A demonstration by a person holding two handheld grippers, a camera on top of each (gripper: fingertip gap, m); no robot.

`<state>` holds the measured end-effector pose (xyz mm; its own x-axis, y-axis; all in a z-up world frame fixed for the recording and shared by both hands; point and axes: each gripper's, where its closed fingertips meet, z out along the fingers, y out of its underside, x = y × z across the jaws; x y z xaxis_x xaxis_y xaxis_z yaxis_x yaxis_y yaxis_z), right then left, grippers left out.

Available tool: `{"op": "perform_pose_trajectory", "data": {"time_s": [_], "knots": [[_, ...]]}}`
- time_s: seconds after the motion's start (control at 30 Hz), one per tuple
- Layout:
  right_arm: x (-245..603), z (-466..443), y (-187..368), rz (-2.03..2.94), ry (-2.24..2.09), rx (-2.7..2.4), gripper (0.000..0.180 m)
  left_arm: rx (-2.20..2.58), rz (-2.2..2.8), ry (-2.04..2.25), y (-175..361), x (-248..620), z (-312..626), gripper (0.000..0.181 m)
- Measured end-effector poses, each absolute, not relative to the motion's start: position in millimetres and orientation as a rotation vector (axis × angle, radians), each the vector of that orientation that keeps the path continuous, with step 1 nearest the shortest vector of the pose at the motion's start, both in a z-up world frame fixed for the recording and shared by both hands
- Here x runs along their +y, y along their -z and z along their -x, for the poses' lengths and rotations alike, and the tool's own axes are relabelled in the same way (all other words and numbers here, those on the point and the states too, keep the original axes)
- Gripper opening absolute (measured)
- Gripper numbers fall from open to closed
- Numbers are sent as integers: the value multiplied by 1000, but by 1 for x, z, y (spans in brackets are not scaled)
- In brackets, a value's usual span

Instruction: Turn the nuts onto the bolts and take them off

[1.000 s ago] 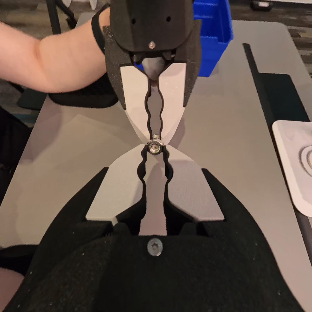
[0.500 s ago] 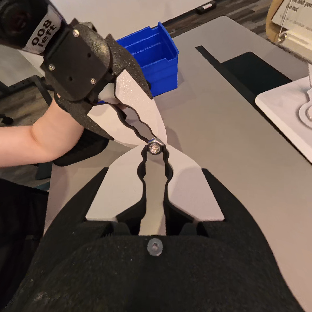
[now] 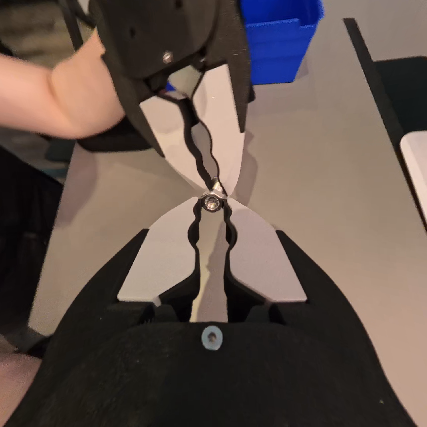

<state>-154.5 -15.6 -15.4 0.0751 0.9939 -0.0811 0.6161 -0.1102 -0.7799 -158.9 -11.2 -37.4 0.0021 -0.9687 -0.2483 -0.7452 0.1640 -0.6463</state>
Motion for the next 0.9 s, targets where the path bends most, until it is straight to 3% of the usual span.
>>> {"op": "perform_pose_trajectory", "data": {"time_s": [0.3,0.9], "knots": [[-29,144,25,1772,-795,-1731,17,1869,1590,436,45,-22,151,9],[-9,154,7,1859,-990,-1443,17,1700,1616,424,26,-1,157,9]]}}
